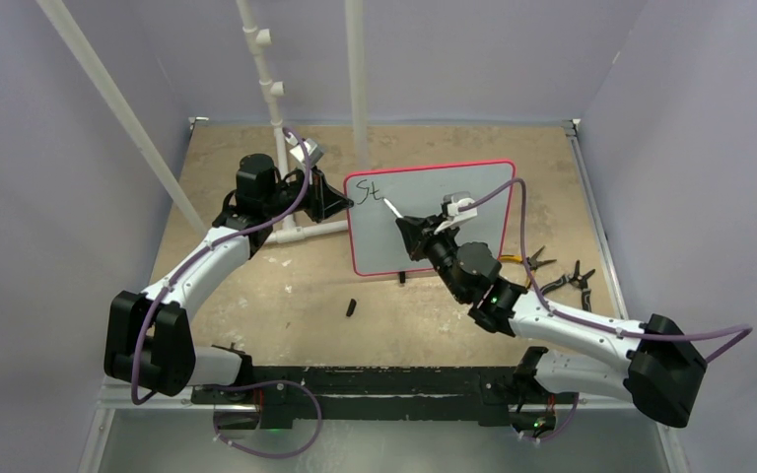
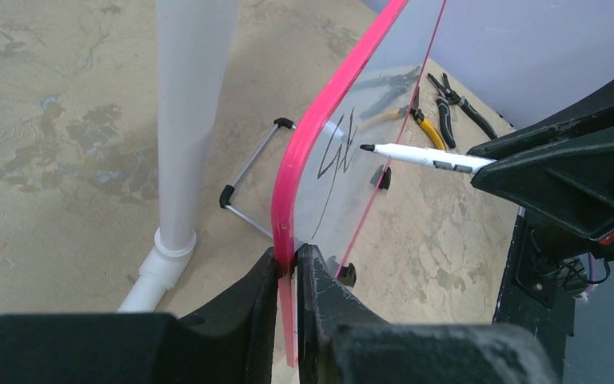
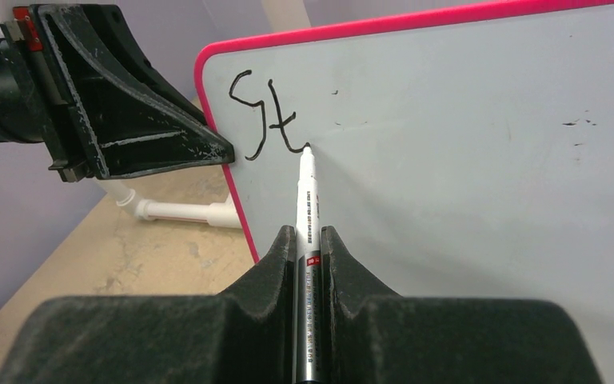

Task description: Write a sentence on the whiteboard

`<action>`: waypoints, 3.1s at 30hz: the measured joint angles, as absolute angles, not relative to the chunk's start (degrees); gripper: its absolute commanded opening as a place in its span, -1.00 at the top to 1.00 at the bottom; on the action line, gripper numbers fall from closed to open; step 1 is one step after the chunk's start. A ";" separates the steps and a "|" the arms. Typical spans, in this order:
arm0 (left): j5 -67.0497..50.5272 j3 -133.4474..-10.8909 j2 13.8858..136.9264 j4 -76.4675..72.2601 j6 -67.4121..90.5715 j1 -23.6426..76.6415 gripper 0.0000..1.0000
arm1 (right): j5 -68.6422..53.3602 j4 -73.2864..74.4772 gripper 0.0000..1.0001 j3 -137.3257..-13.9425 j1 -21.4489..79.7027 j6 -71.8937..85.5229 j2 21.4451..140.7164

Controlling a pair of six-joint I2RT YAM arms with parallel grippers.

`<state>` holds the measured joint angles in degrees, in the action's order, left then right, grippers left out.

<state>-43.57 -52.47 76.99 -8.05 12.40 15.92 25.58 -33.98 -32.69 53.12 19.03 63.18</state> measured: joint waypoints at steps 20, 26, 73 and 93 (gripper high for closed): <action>-43.53 -52.34 76.90 -8.08 12.38 15.92 1.00 | 26.00 -36.95 1.00 -32.12 53.15 17.02 64.14; -43.48 -52.27 76.88 -8.12 12.38 15.92 1.00 | 26.28 -36.88 1.00 -32.12 53.15 17.10 64.12; -43.57 -52.25 76.77 -8.05 12.38 15.92 1.00 | 27.31 -39.48 1.00 -32.82 53.15 14.55 64.47; -43.59 -52.23 76.75 -8.08 12.38 15.92 1.00 | 27.18 -36.84 1.00 -30.48 53.21 17.58 62.76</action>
